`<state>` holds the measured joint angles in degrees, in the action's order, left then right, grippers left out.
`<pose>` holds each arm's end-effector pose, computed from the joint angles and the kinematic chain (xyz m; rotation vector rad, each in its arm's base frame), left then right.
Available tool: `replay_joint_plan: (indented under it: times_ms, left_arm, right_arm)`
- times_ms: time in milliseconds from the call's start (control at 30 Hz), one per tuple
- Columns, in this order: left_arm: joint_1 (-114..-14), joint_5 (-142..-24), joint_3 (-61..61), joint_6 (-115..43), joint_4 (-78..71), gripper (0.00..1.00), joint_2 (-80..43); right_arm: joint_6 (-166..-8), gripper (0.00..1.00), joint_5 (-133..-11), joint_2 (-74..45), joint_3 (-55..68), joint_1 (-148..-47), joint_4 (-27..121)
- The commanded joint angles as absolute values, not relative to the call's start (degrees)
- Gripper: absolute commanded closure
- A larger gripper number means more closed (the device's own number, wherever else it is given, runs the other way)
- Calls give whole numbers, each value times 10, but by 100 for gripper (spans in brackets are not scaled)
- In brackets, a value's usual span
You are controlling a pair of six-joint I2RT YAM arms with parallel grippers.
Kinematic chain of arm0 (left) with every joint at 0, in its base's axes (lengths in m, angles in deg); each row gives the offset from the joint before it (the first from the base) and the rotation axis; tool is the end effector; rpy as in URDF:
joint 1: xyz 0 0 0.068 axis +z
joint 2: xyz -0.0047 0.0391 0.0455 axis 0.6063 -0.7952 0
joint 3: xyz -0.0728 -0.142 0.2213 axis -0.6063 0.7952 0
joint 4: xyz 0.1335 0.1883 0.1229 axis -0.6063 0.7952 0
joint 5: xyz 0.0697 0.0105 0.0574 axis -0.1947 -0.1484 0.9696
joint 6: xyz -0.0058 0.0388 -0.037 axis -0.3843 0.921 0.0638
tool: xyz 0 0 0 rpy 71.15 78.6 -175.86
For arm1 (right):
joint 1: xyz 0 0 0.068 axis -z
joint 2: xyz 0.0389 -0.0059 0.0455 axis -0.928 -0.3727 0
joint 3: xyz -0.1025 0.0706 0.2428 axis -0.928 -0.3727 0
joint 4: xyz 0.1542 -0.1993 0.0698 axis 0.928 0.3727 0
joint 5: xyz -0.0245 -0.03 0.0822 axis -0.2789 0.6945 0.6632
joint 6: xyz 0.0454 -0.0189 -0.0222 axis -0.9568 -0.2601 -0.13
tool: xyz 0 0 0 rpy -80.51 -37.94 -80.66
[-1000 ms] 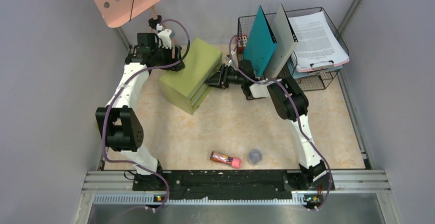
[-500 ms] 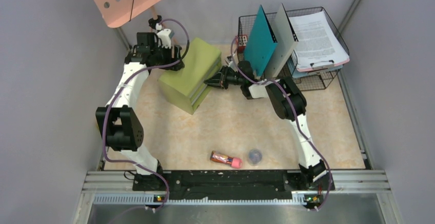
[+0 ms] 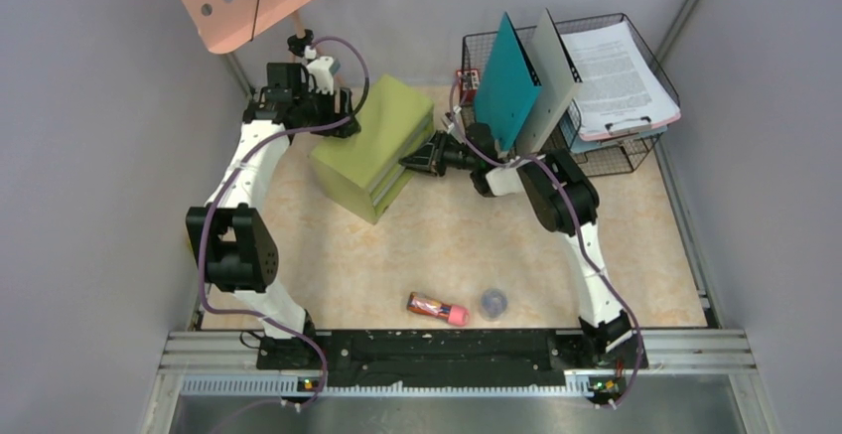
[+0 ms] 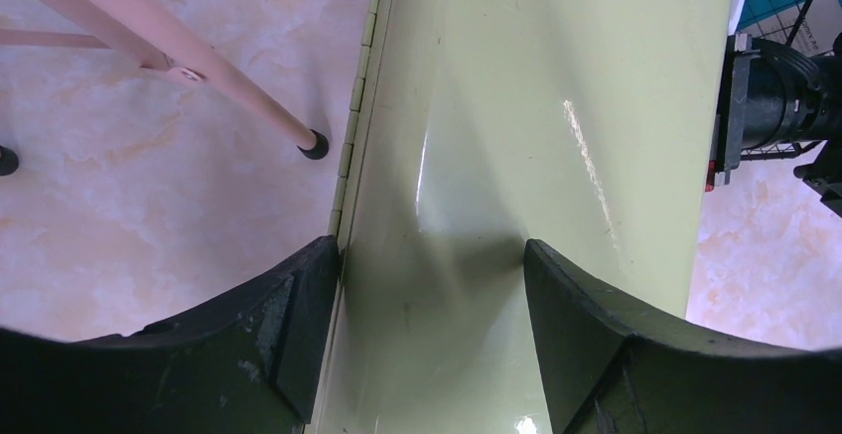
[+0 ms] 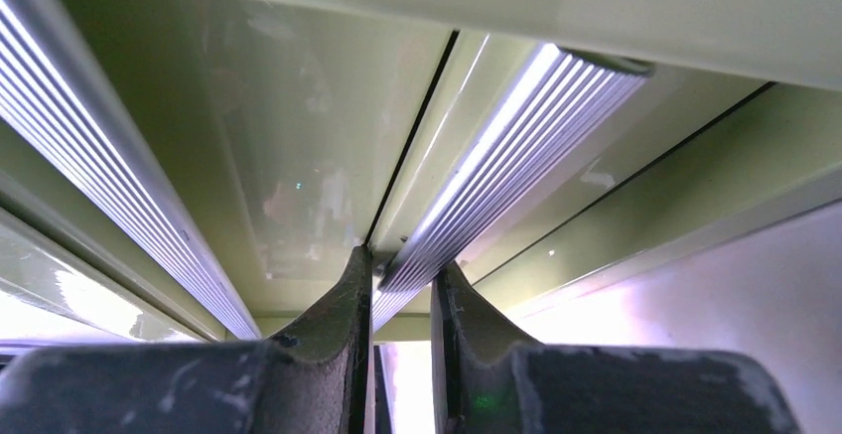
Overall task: Organize the desk
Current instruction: Open the drawer in the storage box.
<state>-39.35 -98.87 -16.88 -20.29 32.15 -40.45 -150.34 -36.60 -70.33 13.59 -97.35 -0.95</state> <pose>0.3840 -0.0280 0.3292 0.3374 2.2364 -0.4589 0.4279 0.2675 0.1157 0.0404 2.0817 1.8233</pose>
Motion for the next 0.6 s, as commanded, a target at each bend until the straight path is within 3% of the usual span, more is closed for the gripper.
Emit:
replay_joint_plan:
  times_ms: [0, 567]
  left_arm:
    - [-409, -977, -143, -196, 435, 29, -441]
    - [-408, -935, -148, -211, 436, 29, -440]
  right_arm:
    - [-1432, 100, -345, -680, 86, -968, -99]
    - [-1384, 100, -399, -618, -34, -1028, -92]
